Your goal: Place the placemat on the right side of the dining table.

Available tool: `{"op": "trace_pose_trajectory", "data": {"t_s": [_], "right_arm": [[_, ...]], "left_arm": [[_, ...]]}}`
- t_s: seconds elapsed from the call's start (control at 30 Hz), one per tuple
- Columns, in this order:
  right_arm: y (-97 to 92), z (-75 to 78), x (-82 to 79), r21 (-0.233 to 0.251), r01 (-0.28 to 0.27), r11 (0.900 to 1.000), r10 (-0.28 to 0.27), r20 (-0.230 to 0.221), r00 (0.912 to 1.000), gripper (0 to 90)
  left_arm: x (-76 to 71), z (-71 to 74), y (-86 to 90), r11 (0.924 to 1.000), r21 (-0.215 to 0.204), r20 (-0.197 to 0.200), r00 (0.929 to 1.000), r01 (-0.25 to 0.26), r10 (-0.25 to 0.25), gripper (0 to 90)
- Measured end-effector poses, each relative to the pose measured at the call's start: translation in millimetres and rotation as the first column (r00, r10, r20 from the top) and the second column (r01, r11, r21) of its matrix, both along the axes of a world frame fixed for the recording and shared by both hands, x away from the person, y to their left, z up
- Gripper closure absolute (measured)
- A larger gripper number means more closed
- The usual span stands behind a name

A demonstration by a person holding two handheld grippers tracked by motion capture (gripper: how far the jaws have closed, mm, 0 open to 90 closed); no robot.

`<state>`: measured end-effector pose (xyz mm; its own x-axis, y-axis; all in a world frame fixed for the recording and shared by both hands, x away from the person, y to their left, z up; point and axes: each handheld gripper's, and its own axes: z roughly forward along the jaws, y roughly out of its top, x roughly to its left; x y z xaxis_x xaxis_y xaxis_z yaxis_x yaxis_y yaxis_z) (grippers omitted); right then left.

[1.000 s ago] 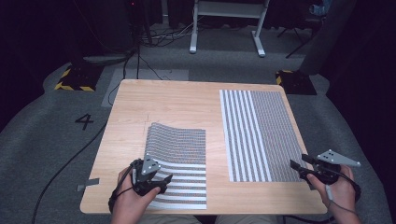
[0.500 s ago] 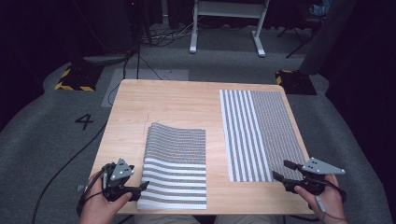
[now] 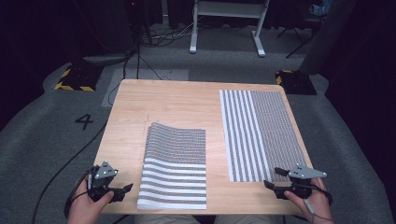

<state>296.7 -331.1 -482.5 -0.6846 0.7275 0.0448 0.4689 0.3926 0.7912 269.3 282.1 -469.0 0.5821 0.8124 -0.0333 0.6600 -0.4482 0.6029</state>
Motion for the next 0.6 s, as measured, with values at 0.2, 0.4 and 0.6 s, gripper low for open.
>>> {"op": "trace_pose_trajectory", "data": {"t_s": [0.2,0.4,0.6], "right_arm": [[-1.2,-14.5,0.8,-0.022,-0.013,0.9997,0.013,-0.015,0.9998,27.2],[-2.8,-20.1,0.6,-0.061,-0.040,0.9973,0.039,-0.018,0.9991,26.1],[0.7,-21.2,-0.6,-0.085,-0.053,0.9949,0.053,-0.004,0.9986,22.2]], "left_arm": [[4.7,-17.2,12.4,0.9982,0.017,-0.012,0.9983,-0.057,0.058,16.9],[10.5,-28.1,12.7,0.9982,-0.015,0.024,0.9980,-0.059,0.059,14.7],[14.5,-35.3,10.1,0.9967,-0.044,0.069,0.9951,-0.068,0.071,4.2]]}}
